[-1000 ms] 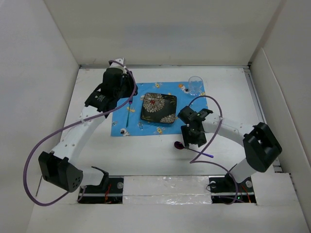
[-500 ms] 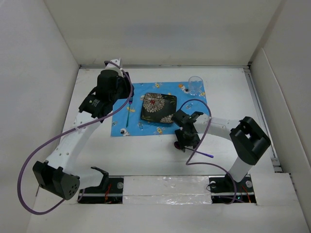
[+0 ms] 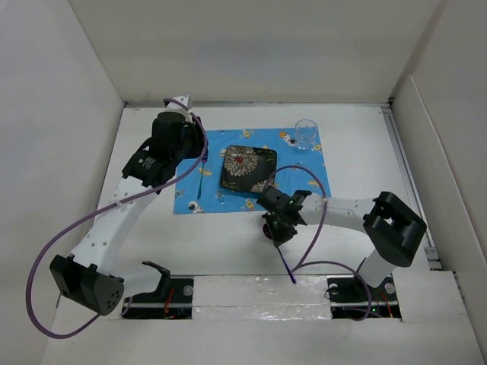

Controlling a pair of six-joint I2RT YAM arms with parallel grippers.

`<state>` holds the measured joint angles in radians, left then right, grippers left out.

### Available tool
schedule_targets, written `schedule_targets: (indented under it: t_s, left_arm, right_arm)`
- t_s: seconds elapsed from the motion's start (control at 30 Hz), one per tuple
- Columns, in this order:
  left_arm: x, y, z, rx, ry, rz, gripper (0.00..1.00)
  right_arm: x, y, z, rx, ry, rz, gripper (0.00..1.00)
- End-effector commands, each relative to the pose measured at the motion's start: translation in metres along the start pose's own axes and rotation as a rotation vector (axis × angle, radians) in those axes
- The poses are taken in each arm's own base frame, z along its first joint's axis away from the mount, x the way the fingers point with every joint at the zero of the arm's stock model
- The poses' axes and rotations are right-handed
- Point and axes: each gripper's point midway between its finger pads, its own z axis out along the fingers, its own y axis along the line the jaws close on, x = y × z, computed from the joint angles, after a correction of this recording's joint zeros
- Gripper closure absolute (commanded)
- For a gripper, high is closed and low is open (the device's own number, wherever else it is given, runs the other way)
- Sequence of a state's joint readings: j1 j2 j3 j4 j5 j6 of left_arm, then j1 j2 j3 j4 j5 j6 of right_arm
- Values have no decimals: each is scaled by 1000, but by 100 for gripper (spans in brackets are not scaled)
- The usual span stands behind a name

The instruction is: Set the dinner table for one person

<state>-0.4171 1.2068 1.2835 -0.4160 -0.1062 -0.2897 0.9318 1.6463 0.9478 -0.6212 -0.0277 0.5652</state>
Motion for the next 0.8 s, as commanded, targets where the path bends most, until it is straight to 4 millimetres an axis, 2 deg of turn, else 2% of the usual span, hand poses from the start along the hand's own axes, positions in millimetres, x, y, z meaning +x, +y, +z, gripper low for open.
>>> schedule_targets:
  t_s: [0.0, 0.07, 0.1, 0.17, 0.2, 0.3, 0.33, 0.4, 0.43, 0.53, 0.57, 0.6, 0.63, 0.67, 0.77]
  left_arm:
    - [3, 5, -9, -1, -12, -1, 62]
    - [8, 6, -8, -3, -1, -8, 62]
    - [9, 6, -8, -3, 2, -12, 62]
    - [10, 4, -6, 4, 5, -19, 63]
    - [8, 3, -6, 8, -1, -25, 63]
    - [4, -2, -2, 23, -6, -37, 63]
    - [3, -4, 0, 28, -5, -48, 62]
    - [1, -6, 4, 30, -1, -57, 62]
    - [1, -7, 5, 32, 2, -64, 63]
    - [-1, -9, 7, 32, 2, -81, 62]
    - [-2, -9, 7, 30, -2, -85, 62]
    - [-3, -9, 7, 29, -6, -86, 61]
    - [-3, -8, 7, 27, -7, -88, 61]
    - [-3, -8, 7, 27, -7, -88, 61]
    - [-1, -7, 7, 23, 0, -86, 60]
  right_arm:
    - [15, -4, 13, 26, 10, 18, 100]
    - [8, -9, 5, 52, -28, 16, 100]
    - [-4, -4, -7, 39, -76, 12, 100]
    - [-9, -6, -24, 53, -103, -1, 100]
    - [-27, -8, -41, 43, -155, 24, 100]
    - [-50, -18, -68, 37, -209, 32, 100]
    - [-73, -28, -82, 32, -255, 58, 100]
    - [-91, -42, -91, 34, -273, 83, 100]
    - [-113, -57, -96, 46, -303, 107, 100]
    - [-147, -77, -100, 54, -331, 126, 100]
    - [-170, -89, -100, 64, -356, 155, 100]
    - [-180, -97, -96, 67, -354, 165, 100]
    - [-208, -116, -87, 75, -362, 195, 100]
    - [-208, -116, -87, 75, -362, 195, 100]
    - [-236, -139, -75, 91, -366, 225, 100]
